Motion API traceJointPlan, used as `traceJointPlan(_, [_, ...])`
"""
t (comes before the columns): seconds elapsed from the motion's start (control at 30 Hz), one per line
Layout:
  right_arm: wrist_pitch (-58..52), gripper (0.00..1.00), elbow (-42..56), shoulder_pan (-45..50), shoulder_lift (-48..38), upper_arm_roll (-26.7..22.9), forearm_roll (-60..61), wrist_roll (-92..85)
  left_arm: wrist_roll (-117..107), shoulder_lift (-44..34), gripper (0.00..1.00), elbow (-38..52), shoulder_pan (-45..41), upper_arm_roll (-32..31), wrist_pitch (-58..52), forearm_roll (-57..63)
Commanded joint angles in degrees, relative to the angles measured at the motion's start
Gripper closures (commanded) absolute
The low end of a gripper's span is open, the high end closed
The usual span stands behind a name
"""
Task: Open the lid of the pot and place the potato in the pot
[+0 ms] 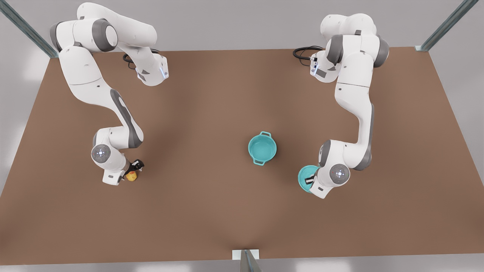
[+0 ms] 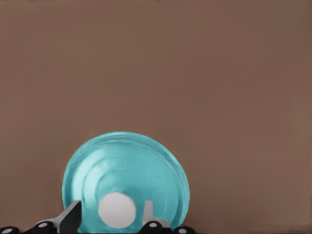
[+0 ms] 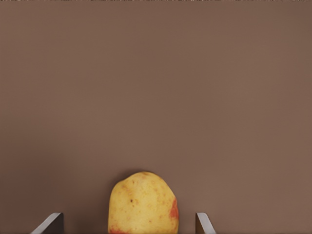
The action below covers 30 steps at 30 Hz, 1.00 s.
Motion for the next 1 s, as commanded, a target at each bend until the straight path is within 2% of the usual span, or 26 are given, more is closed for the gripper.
traceJointPlan(0.0, [0.44,0.0,0.5,0.01,0.26,0.0,0.03,-1.15,17.08,-0.07,0.0,0.11,0.06,0.0,1.16,0.08])
traceJointPlan(0.07, [0.44,0.0,1.11,0.01,0.7,0.0,0.11,-1.15,17.0,-1.12,0.0,1.34,0.59,0.27,0.19,-0.27])
traceJointPlan(0.13, [0.44,0.0,1.38,0.01,0.96,0.0,0.11,-1.15,17.08,-7.09,0.0,3.01,1.2,0.62,-13.51,-0.45])
traceJointPlan(0.2, [0.53,0.0,1.46,0.01,1.58,-0.09,0.03,-1.15,16.65,-13.16,0.0,3.09,1.64,0.97,-16.69,-0.89])
traceJointPlan(0.27, [0.53,0.0,1.46,-0.52,1.84,-0.09,-0.06,-1.15,21.29,-22.65,0.0,2.13,6.3,0.88,-22.31,-1.86])
traceJointPlan(0.3, [0.53,0.0,1.38,-1.05,1.84,-0.09,-0.68,-1.07,24.9,-26.25,0.0,1.78,7.35,3.25,-26.0,-2.38])
traceJointPlan(0.37, [0.53,0.0,1.38,-1.05,1.93,-0.09,-0.76,-1.07,24.55,-38.11,0.0,-7.88,9.73,4.04,-29.87,-3.44])
traceJointPlan(0.4, [0.44,0.04,1.38,-1.05,2.02,-0.09,-0.76,-1.07,33.41,-46.89,0.0,-10.87,10.08,5.8,-31.45,-4.75])
traceJointPlan(0.43, [0.44,0.07,1.38,-0.96,2.11,-0.09,-0.76,-1.07,38.7,-53.06,0.0,-12.37,10.35,12.47,-38.99,-11.96])
traceJointPlan(0.47, [0.44,0.13,1.38,-0.96,2.11,0.0,-0.68,-0.98,38.35,-50.09,0.0,-13.17,10.35,13.8,-40.33,-10.03])
traceJointPlan(0.5, [0.35,0.18,1.38,-0.96,2.11,0.0,-0.68,-0.8,36.77,-45.68,0.0,-10.96,9.82,13.19,-37.09,-6.95])
traceJointPlan(0.57, [0.26,0.26,1.38,-0.78,2.11,0.0,-0.59,-0.54,36.51,-40.67,0.0,-12.02,9.47,12.22,-24.79,-5.81])
traceJointPlan(0.6, [0.18,0.29,1.46,-0.7,2.11,0.0,-0.59,-0.45,31.94,-38.04,0.0,-11.67,8.59,9.67,-20.38,-6.16])
traceJointPlan(0.63, [0.0,0.31,1.38,-0.7,2.02,0.09,-0.59,-0.36,31.23,-37.25,0.0,-11.5,7.62,7.21,-20.03,-5.99])
traceJointPlan(0.83, [-0.88,0.56,1.38,-0.61,1.84,0.18,-0.59,-0.89,27.63,-31.18,0.0,-10.53,5.6,5.71,-12.12,-5.55])
traceJointPlan(0.93, [-1.41,0.64,1.38,-0.61,1.41,0.18,-0.68,-1.15,26.75,-31.62,0.0,-10.35,5.51,4.13,-13.52,-5.37])
traceJointPlan(0.97, [-1.41,0.64,1.38,-0.61,1.32,0.18,-0.68,-1.33,26.75,-31.18,0.0,-10.44,5.69,4.13,-13.0,-5.37])
